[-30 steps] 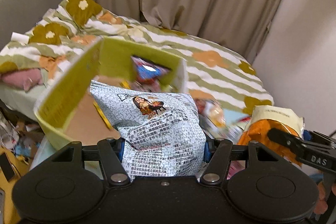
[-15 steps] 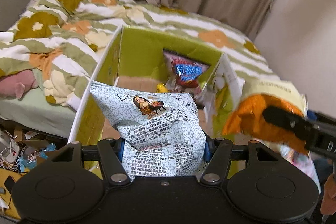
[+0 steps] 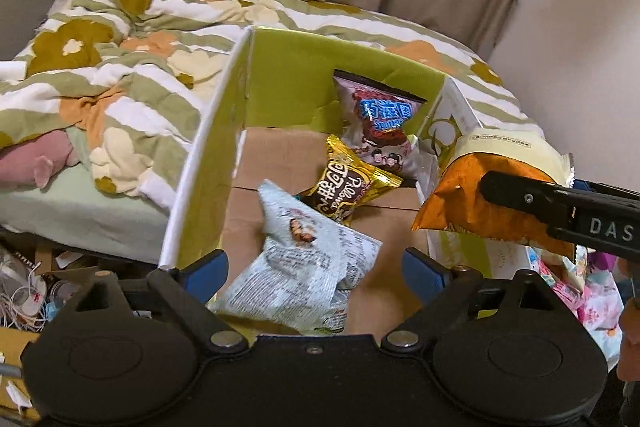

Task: Organize snacks
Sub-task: 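Lower the orange chip bag into the box and open the right tool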

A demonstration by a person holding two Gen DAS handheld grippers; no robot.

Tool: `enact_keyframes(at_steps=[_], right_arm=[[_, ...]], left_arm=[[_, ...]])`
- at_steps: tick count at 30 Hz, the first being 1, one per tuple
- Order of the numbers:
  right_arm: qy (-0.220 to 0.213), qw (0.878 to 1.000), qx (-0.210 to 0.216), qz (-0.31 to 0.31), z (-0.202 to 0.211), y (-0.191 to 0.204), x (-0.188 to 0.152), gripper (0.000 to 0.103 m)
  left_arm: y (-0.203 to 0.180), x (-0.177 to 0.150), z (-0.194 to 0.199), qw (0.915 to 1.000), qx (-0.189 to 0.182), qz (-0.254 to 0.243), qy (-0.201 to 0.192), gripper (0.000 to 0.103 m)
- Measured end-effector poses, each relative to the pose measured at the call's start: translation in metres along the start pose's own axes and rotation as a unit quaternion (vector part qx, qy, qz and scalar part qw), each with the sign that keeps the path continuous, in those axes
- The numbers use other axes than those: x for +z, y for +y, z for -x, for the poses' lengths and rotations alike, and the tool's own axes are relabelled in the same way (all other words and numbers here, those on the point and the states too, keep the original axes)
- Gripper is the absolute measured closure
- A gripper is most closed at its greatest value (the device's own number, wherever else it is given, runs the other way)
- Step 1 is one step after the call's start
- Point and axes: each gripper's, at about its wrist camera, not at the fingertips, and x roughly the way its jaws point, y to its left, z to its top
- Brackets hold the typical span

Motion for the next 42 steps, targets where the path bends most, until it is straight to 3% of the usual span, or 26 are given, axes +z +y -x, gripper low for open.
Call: enact_keyframes(at_steps=[15, 17, 18, 19, 22, 31, 42], right_arm=[[0.021, 0.998, 0.065, -0.002, -0.016, 0.005, 0.004, 0.020], [0.022, 0.997, 0.068, -0.004, -0.019, 0.004, 0.003, 0.017], [0.021, 0.997, 0.073, -0.003, -0.019, 0.003, 0.002, 0.012], [0.018, 0.997, 0.078, -0.002, -0.019, 0.002, 0.001, 0.000], [0.008, 0.996, 0.086, 0.010, -0.014, 0.000, -0.002, 0.000], [-0.011, 0.996, 0.080, 0.030, -0.006, -0.003, -0.006, 0.000], [-0.031, 0.998, 0.049, 0.033, 0.023, -0.003, -0.001, 0.000]], left_arm=[[0.001, -0.004, 0.022, 0.9969, 0.046, 0.054, -0.035, 0.007], [0.001, -0.004, 0.023, 0.9963, 0.050, 0.058, -0.039, 0.007], [0.002, -0.005, 0.023, 0.9961, 0.052, 0.060, -0.039, 0.007], [0.002, -0.006, 0.023, 0.9960, 0.053, 0.061, -0.038, 0.007], [0.003, -0.009, 0.022, 0.9954, 0.058, 0.065, -0.039, 0.007], [0.005, -0.007, 0.026, 0.9951, 0.055, 0.072, -0.041, 0.007], [-0.004, -0.003, 0.052, 0.9963, 0.036, 0.037, -0.068, 0.007]])
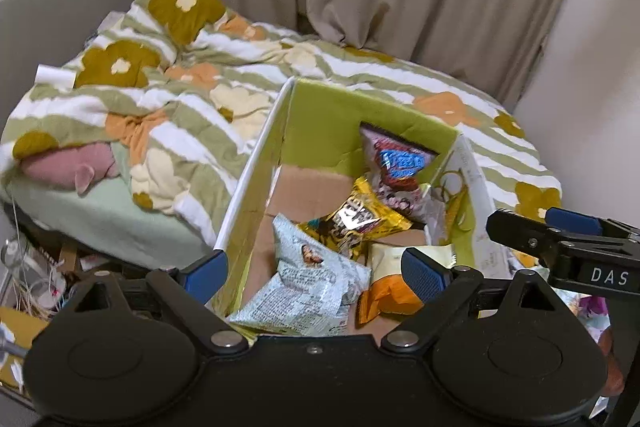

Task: Organize snacks
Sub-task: 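Lower the orange chip bag into the box and open the right tool, then grasp the pink striped bag with the left tool while the right tool grasps a pink bag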

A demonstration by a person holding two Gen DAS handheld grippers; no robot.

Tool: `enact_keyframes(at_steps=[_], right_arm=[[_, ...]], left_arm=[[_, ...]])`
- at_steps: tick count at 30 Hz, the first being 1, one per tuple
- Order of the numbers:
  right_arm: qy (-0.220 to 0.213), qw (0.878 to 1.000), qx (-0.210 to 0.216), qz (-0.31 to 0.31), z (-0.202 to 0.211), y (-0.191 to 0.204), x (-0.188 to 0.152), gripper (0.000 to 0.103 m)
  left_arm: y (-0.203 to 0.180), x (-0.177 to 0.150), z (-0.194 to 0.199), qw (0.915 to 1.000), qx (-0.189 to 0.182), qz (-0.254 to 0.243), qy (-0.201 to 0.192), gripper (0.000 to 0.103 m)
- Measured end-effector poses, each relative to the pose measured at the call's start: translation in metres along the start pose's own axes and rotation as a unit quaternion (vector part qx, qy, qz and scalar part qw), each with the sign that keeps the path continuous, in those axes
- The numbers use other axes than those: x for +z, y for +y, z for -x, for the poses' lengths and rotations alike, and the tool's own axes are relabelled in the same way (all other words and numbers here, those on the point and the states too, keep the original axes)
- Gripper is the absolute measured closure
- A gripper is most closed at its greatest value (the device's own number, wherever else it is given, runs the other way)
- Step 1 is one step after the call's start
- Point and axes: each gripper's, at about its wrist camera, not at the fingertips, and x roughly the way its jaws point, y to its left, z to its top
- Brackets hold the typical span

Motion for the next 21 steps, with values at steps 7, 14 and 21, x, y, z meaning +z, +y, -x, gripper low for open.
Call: enact_keyframes(at_steps=[7, 14, 21], right_arm=[[-0.023, 0.998, -0.034, -0.038, 0.037, -0.010, -0.006, 0.000], [-0.046, 0.992, -0.091, -0.072, 0.078, -0.033, -0.030, 0.000], [-0.064, 0.981, -0.138, -0.118, 0.121, -0.086, -0.063, 0.000]], left_arm=[[-0.022, -0.002, 0.015, 0.9983, -0.036, -0.044, -0.007, 0.007], [-0.058, -0.019, 0.018, 0.9923, -0.087, -0.089, -0.004, 0.007], [-0.122, -0.041, 0.013, 0.9840, -0.117, -0.134, 0.001, 0.007]])
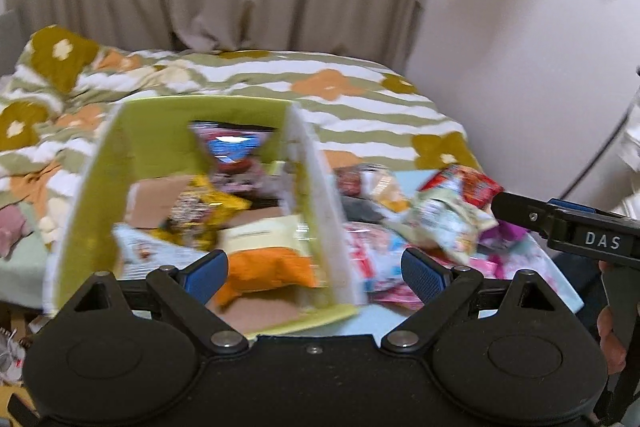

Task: Organize snacks
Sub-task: 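Grasp the pink striped bag with the left tool while the right tool grasps a pink bag, then grasp the pink striped bag with the left tool while the right tool grasps a pale pink bag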

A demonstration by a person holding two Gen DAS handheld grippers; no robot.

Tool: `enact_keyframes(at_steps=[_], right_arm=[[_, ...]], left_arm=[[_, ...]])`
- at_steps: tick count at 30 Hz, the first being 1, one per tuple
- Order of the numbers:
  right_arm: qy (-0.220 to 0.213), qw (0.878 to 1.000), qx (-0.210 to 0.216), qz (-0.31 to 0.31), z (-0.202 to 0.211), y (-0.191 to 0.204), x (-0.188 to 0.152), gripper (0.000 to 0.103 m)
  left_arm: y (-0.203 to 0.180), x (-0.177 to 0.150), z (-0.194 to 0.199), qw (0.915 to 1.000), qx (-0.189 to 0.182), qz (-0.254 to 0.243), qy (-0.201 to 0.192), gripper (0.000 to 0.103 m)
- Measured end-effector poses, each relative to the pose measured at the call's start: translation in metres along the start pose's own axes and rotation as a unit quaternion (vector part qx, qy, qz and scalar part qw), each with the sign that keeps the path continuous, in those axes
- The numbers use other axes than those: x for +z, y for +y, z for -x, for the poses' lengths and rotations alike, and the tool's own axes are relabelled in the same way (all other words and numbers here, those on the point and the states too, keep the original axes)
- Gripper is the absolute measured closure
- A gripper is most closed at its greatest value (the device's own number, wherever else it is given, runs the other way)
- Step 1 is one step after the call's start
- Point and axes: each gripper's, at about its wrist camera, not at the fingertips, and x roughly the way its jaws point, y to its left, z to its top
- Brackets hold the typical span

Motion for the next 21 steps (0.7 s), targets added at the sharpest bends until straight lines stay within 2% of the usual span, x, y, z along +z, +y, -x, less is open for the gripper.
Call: enact_keyframes(at_steps=[6, 10, 15, 21], right_arm=[[0.008, 0.999, -0.035, -0.007, 0.013, -0.066, -0.011, 0.000], [0.013, 0.998, -0.054, 0.011, 0.018, -0.105, -0.020, 0.000], [0.032, 0.998, -0.062, 0.000, 0.011, -0.151, -0.030, 0.000], [0.053, 0.996, -0.069, -0.009, -0.008, -0.188, -0.044, 0.000]], left_arm=[[-0.066, -0.008, -0.031, 0.9993, -0.028, -0.010, 0.020, 0.007], [-0.110, -0.014, -0.057, 0.9985, -0.027, -0.040, 0.025, 0.007], [-0.150, -0.026, -0.092, 0.9940, -0.004, -0.107, 0.026, 0.007], [-0.171, -0.044, -0.136, 0.9866, 0.021, -0.155, 0.046, 0.008]])
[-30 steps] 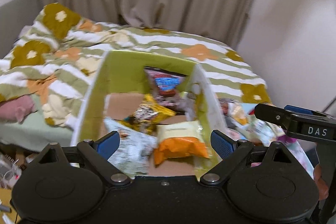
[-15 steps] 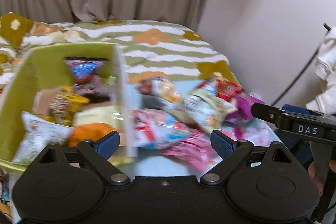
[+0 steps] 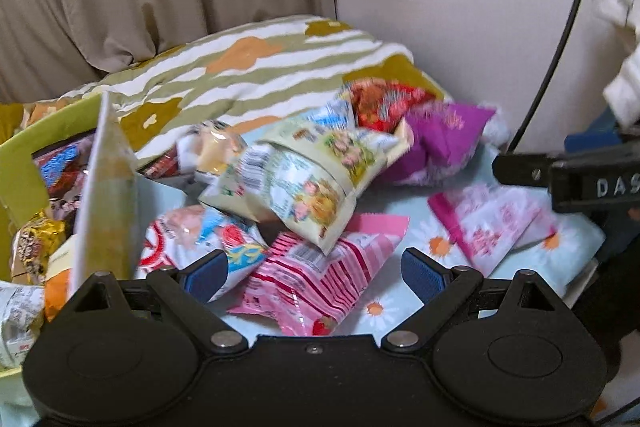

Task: Organize snacks
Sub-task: 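Grasp the pink striped bag with the left tool while the right tool grasps a pale pink bag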

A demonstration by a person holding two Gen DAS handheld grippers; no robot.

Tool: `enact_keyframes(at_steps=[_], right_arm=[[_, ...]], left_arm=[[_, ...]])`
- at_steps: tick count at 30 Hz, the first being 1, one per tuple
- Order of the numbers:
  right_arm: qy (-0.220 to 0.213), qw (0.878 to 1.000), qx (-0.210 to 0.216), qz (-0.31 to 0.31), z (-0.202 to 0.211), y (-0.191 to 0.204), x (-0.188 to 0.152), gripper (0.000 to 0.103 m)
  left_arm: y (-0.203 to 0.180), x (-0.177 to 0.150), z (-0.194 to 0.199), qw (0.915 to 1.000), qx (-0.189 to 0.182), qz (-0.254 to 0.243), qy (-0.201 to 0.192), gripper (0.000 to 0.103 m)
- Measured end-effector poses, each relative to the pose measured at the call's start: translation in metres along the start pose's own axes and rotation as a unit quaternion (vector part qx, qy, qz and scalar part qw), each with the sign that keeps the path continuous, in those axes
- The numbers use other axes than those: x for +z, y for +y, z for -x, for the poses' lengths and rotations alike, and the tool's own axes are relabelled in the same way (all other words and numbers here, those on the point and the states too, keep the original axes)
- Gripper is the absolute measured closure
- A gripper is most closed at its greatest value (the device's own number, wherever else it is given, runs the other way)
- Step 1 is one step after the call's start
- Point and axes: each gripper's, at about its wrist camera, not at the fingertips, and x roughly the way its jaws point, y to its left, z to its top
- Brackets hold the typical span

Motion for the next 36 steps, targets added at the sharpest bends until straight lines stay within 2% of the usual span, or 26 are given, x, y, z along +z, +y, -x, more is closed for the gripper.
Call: enact_keyframes(at_steps=[7, 14, 23, 30, 36], right_arm=[[0.016, 1.000, -0.004, 0.019, -0.033, -0.012, -0.018, 0.000], [0.034, 0.999, -0.006, 0.019, -0.053, -0.017, -0.035, 0.000], [0.048, 0.999, 0.000, 0.023, -0.071, -0.017, -0.042, 0.000], [0.053, 0.998, 0.008, 0.027, -0.078, -0.016, -0.045, 0.000], [0.056, 0.998, 0.012, 0.031, -0.081, -0.016, -0.045, 0.000]], left_arm=[[-0.029, -0.014, -0.034, 0.9943, 0.039, -0.099, 0.007, 0.009], [-0.042, -0.022, -0.055, 0.9845, 0.067, -0.162, 0.009, 0.012], [-0.046, -0.024, -0.071, 0.9744, 0.103, -0.199, 0.018, 0.020], [-0.053, -0.037, -0.070, 0.9698, 0.125, -0.209, 0.020, 0.022], [-0.057, -0.038, -0.064, 0.9699, 0.135, -0.201, 0.026, 0.034]])
